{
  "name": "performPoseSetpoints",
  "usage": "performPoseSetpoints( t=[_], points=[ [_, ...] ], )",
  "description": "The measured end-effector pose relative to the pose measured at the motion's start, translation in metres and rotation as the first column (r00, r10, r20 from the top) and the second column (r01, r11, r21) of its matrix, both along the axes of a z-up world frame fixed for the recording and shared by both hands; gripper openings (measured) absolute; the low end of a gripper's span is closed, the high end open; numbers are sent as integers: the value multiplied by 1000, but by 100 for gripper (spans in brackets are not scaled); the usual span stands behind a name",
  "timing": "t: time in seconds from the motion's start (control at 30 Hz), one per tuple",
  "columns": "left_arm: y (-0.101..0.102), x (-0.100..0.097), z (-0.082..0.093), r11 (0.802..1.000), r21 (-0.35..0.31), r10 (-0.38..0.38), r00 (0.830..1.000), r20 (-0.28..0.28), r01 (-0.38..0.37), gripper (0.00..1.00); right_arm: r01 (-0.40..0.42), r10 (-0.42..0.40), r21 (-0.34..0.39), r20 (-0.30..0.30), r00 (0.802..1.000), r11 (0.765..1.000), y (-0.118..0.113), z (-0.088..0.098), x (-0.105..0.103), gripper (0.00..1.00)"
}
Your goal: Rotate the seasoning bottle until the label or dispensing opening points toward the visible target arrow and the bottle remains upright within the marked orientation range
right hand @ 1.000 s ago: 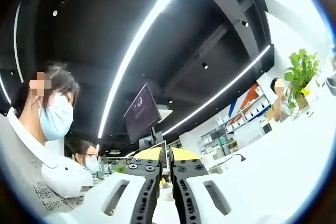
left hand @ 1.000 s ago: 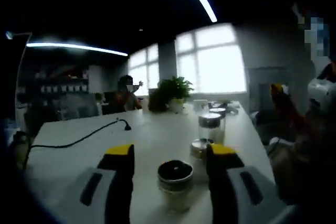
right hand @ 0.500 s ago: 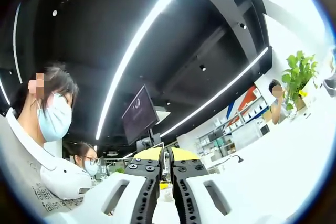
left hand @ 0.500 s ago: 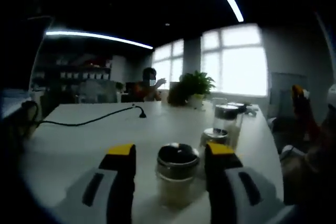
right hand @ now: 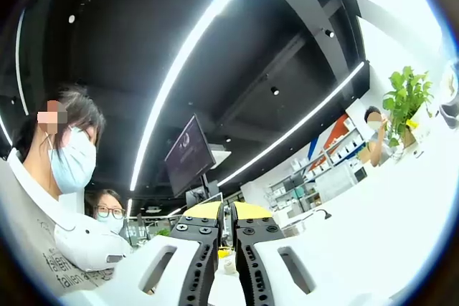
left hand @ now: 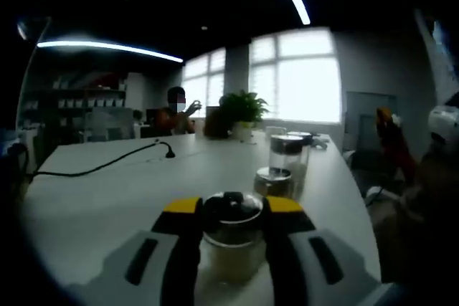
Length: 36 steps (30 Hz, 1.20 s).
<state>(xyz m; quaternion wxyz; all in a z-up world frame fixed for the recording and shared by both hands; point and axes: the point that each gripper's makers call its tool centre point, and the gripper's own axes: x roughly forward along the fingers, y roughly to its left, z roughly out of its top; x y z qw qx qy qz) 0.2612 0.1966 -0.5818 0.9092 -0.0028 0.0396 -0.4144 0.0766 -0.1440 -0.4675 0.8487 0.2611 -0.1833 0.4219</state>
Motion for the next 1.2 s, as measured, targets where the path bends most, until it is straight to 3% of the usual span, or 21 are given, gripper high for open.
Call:
performPoseSetpoints(
  t=[0.13,0.4,0.7,1.2],
  points=[
    [-5,-2,0,994,1,-105,994,-6,105,34,-5,5,-5,1,1000,1000,2,0,0,2],
    [-12,-4,-3,956,47,-287,958,-22,288,34,-22,22,-6,5,1000,1000,3,0,-1,2],
    [-15,-5,-5,911,62,-406,913,-32,407,34,-38,39,-27,24,999,999,7,0,-6,2],
    [-23,-9,-5,862,77,-501,865,-36,502,34,-49,51,-60,40,998,997,11,1,-6,3]
  ],
)
